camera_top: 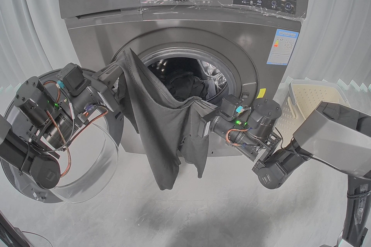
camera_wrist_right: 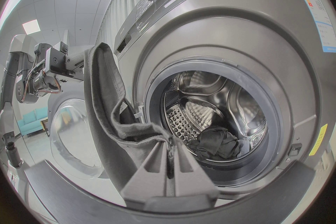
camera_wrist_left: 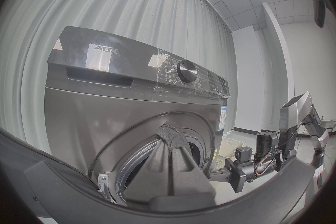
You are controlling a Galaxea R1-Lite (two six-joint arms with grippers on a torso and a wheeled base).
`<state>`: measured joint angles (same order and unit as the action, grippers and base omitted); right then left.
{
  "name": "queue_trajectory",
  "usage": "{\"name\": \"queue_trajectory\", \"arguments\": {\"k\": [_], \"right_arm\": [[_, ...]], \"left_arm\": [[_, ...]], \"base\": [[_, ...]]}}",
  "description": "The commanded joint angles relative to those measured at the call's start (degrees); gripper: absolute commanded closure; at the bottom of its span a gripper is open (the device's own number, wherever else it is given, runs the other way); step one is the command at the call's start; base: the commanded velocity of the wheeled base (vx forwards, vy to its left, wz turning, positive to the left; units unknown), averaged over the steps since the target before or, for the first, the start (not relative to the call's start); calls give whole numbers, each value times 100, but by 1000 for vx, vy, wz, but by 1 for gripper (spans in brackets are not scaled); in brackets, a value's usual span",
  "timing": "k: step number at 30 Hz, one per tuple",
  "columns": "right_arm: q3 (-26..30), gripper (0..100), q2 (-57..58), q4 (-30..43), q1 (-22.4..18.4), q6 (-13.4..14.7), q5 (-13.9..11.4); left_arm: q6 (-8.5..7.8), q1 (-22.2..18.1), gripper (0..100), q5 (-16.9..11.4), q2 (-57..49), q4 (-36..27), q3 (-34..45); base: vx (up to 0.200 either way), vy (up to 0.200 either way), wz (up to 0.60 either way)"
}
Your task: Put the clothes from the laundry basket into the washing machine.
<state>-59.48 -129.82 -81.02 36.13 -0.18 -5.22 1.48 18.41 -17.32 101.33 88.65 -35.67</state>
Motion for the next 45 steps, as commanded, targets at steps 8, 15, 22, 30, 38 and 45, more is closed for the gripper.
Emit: {"name": "queue_trajectory", "arguments": {"k": [8,15,22,30,38,45], "right_arm": [[367,100,923,104,-247,-43,-6],[411,100,1354,121,-309,-78,-6],[402,100,1538,130,-388,-78,3],[402,100,1618,121,-440,-78,3],[393,100,1626,121,-432,-78,3],[402,100,1600,113,-440,-78,3]], "left_arm": [[11,-48,100,-8,36,3,-1],[11,-65,100,-8,36,3,25],[2,-118,100,-17,54,3,34],[2,-118,100,-17,62,-6,34],[2,-118,100,-17,62,3,34],[11,-83,100,-8,62,3,16]], "base": [[0,0,0],[0,0,0],[0,0,0],[0,0,0],[0,0,0],[0,0,0]]}}
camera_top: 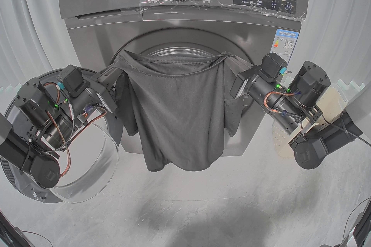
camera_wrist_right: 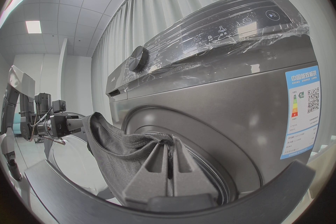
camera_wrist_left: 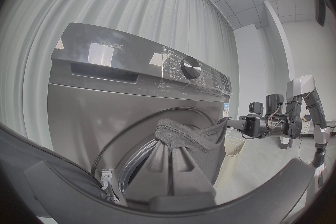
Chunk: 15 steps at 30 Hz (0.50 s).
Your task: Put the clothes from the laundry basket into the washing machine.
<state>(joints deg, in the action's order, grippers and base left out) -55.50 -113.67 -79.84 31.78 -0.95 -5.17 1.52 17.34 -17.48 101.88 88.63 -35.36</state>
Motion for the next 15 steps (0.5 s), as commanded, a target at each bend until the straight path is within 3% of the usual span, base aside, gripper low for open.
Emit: {"name": "queue_trajectory", "arguments": {"k": [1,12,13,15], "right_arm": [[4,100,-15,-14,-5,-2,-2],[13,100,-77,3,-5,7,-10],[4,0,-68,12,-5,7,-10],[48,0,-94,12,-5,16,-19]], "left_arm": [[6,24,100,8,8,6,-14],[-47,42,100,8,25,6,126],[-38,51,100,8,34,6,144],[-38,86,100,8,34,-3,179]], "base": [[0,0,0],[0,0,0],[0,0,0],[0,0,0]]}}
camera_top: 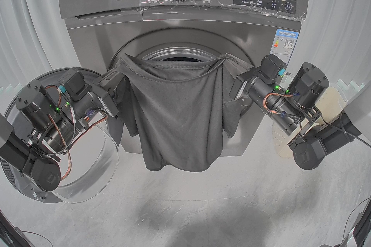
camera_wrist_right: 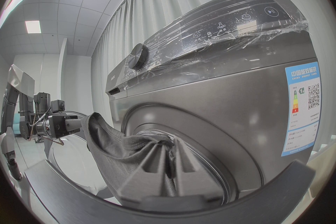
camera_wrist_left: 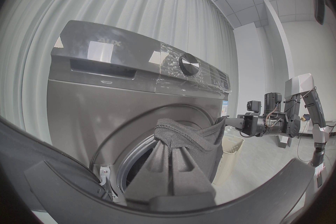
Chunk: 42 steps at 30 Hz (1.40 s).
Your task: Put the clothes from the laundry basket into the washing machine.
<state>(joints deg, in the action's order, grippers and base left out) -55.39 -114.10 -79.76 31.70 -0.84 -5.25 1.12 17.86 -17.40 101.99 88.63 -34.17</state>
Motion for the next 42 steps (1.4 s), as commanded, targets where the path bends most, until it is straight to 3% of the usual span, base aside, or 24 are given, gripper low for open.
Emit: {"name": "queue_trajectory", "arguments": {"k": [1,9,15,20,29,35,37,42], "right_arm": [[143,0,-68,13,21,5,-11],[1092,0,-393,-13,109,-4,-20],[1075,0,-824,-48,197,14,-11],[1145,0,-1518,-259,355,146,51],[670,0,-1879,-373,478,260,60],[1417,0,-1905,-540,645,330,-20],[2033,0,-1879,-619,627,339,-160],[2112,0,-1861,-716,513,339,-222]], "left_arm": [[2,51,100,-1,23,6,60],[-7,447,100,122,234,6,-37],[64,657,100,210,322,-3,-151],[345,754,100,254,269,-12,-380],[362,851,100,456,339,-30,-635],[362,833,100,571,480,-12,-784],[354,833,100,597,515,-12,-793],[354,833,100,597,515,-12,-775]], "base": [[0,0,0],[0,0,0],[0,0,0],[0,0,0],[0,0,0],[0,0,0],[0,0,0],[0,0,0]]}}
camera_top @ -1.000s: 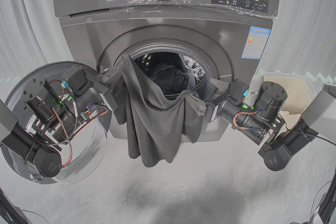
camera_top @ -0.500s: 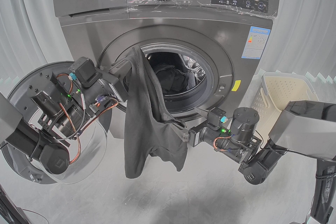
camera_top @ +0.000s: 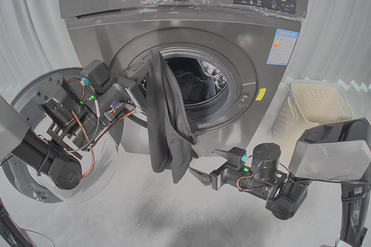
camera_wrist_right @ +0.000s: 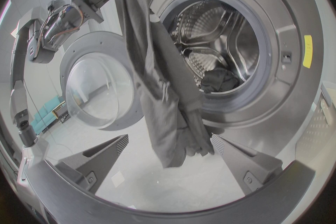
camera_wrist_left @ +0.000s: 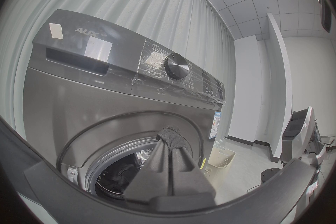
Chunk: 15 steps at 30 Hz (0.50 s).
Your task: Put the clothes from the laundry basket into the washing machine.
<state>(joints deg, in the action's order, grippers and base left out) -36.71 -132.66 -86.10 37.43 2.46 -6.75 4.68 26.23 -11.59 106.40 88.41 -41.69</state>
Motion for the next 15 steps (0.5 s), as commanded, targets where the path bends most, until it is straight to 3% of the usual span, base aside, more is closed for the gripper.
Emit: {"name": "queue_trajectory", "arguments": {"k": [1,7,15], "right_arm": [[-12,0,73,-3,-332,9,-45],[-1040,0,82,261,-578,9,7],[-1313,0,-32,331,-183,0,-247]], "left_arm": [[-2,-4,100,17,65,10,-6],[-20,22,100,17,56,10,12],[-37,66,100,17,65,10,12]], "base": [[0,0,0],[0,0,0],[0,0,0]]}}
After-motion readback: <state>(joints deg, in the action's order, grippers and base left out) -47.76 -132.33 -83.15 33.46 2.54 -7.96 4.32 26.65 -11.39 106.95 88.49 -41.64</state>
